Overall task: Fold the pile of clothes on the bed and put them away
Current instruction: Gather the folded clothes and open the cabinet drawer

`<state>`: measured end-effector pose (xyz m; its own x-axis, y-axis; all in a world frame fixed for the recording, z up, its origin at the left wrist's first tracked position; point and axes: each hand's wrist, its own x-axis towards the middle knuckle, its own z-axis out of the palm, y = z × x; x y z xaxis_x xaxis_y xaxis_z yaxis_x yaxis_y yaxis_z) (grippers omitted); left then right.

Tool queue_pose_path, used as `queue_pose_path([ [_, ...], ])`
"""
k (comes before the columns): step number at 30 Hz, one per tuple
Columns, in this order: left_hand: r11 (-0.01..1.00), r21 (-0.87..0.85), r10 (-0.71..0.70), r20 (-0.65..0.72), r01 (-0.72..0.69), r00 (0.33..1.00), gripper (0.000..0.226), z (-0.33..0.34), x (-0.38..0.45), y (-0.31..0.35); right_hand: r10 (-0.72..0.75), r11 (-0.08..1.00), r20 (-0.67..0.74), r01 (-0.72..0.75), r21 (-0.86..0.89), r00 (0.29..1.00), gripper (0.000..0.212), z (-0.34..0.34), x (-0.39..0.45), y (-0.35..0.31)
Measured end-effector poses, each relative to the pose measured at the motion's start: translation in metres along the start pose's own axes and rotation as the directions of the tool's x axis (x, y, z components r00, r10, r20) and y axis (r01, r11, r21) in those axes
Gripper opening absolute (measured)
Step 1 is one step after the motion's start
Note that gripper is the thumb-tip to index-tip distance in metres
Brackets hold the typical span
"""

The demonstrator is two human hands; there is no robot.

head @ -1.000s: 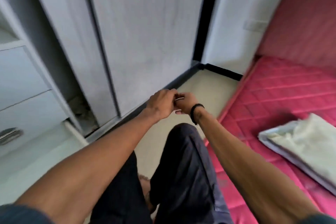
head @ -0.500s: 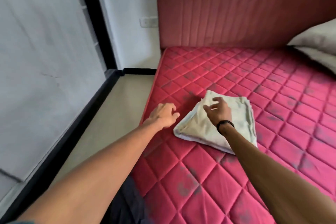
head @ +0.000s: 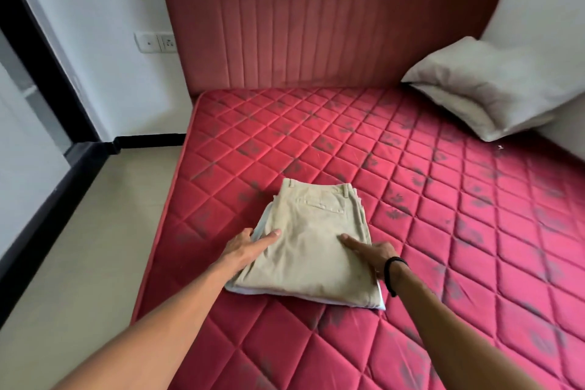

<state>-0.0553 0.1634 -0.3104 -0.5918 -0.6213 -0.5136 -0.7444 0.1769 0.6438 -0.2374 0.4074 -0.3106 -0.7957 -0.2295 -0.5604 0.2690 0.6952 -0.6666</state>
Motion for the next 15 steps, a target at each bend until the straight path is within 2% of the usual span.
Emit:
queue_pose_path([
  [2,1.000,-0.012,-0.019,0.022,0.020,1.000,0.130,-0.001,0.003,-0.002,0.039,0.996,0.072,-0.044,0.074,0.997,0.097,0.000,0.009,0.004],
  [4,0.999,-0.019,-0.032,0.082,0.034,0.996,0.132,-0.004,0.007,-0.008,0.075,0.989,0.165,-0.095,0.115,0.983,0.110,0.001,0.013,0.008],
  [6,0.998,-0.052,-0.039,0.148,0.047,0.988,0.116,-0.010,0.005,-0.010,0.070,0.983,0.234,-0.108,0.151,0.970,0.108,0.000,0.013,0.007],
  [9,0.989,-0.135,-0.026,0.218,0.057,0.976,0.075,-0.026,-0.010,-0.014,0.025,0.978,0.258,-0.077,0.192,0.966,0.102,0.008,0.001,0.002],
  [11,0.983,-0.175,-0.010,0.222,0.050,0.975,0.057,-0.039,-0.023,-0.017,-0.027,0.978,0.256,-0.028,0.209,0.966,0.090,0.018,-0.016,-0.008],
  [13,0.981,-0.185,-0.022,0.202,0.060,0.979,0.055,-0.058,-0.035,-0.032,-0.062,0.977,0.264,0.005,0.214,0.962,0.079,0.037,-0.031,-0.019],
  [15,0.980,-0.184,-0.039,0.182,0.073,0.983,0.070,-0.079,-0.050,-0.052,-0.095,0.978,0.288,0.035,0.208,0.953,0.080,0.059,-0.046,-0.032],
])
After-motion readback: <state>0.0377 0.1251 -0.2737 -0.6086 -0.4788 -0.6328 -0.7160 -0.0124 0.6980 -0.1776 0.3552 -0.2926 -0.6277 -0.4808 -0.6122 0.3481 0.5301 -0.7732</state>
